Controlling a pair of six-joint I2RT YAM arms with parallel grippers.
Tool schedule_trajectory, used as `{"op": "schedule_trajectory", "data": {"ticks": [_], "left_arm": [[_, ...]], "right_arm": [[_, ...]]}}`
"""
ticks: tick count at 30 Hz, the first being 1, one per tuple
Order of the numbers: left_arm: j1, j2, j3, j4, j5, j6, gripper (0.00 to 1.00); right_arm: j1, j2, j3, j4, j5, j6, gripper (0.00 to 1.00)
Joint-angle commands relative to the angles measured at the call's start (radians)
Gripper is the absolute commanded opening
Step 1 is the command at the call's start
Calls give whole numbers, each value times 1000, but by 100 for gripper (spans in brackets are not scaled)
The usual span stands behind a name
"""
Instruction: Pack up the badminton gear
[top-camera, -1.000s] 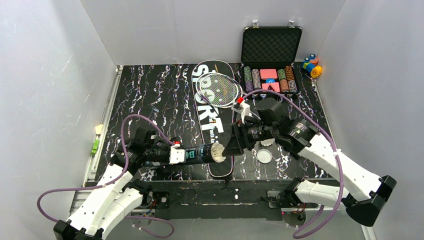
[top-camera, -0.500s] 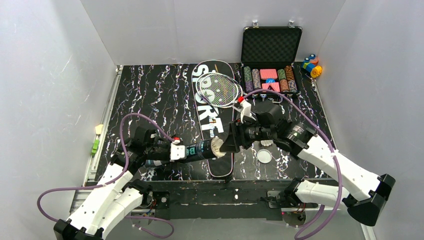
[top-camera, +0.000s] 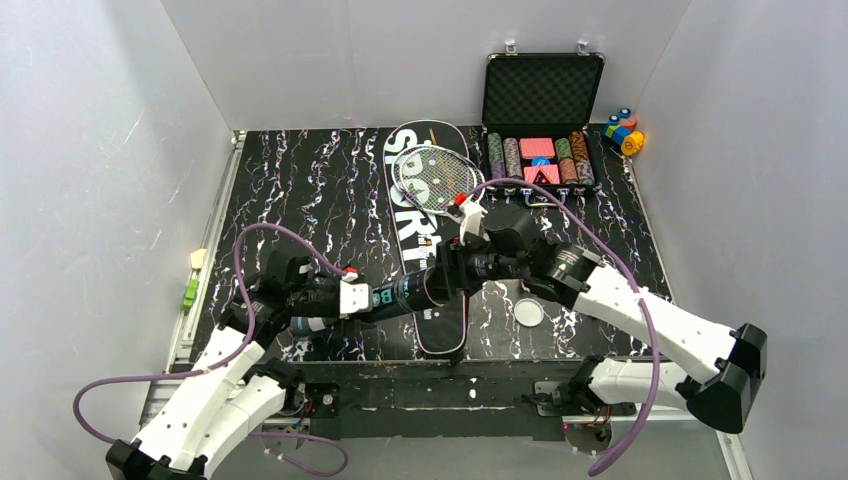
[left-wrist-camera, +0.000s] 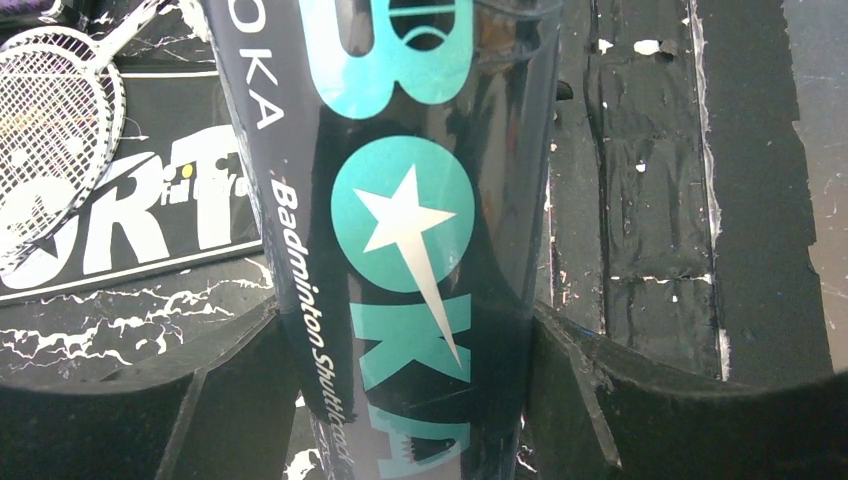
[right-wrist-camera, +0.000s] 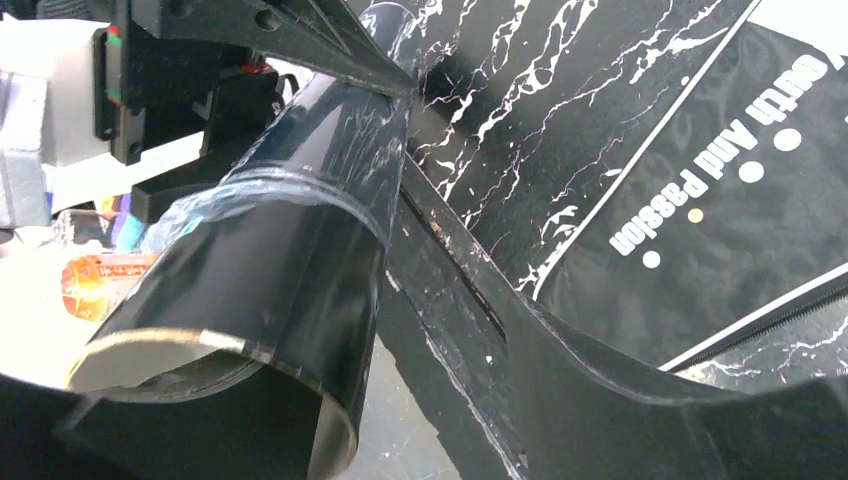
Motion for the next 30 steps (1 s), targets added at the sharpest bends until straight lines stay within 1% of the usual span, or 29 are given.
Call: {"op": "schedule_trajectory", "data": {"ticks": [1, 3, 5, 9, 14, 17, 20, 21, 23, 25, 27, 30], "left_arm": [[-5, -8, 51, 57, 55, -32, 17], [-5, -10, 44, 57, 50, -31, 17], [-5, -16, 35, 58, 41, -28, 17], [-5, -20, 5, 58, 22, -10, 17], [-5, -21, -20, 55, 3, 6, 16], [-5, -22, -22, 56, 0, 9, 17], [-5, -22, -20, 56, -5, 10, 17], [-5, -22, -20, 56, -5, 10, 17], [-5, -24, -21, 54, -7, 9, 16], [-5, -27, -19, 53, -7, 7, 16], [-5, -28, -17, 49, -9, 7, 16], [-5, -30, -16, 40, -8, 7, 17]], "right_arm": [[27, 44, 6, 94, 50, 19, 71], [27, 39, 27, 84, 69, 21, 74], [26, 0, 52, 58, 108, 20, 77], [7, -101, 106, -46, 197, 29, 84], [-75, -246, 65, -169, 347, 121, 86], [-179, -329, -19, -207, 346, 190, 86], [-334, -374, -128, -256, 325, 271, 86], [-398, -377, -169, -260, 293, 292, 86], [-510, -364, -244, -247, 227, 330, 85], [-597, -326, -304, -219, 179, 356, 85], [-656, -283, -348, -166, 156, 375, 85], [-711, -246, -397, -81, 172, 410, 84]]}}
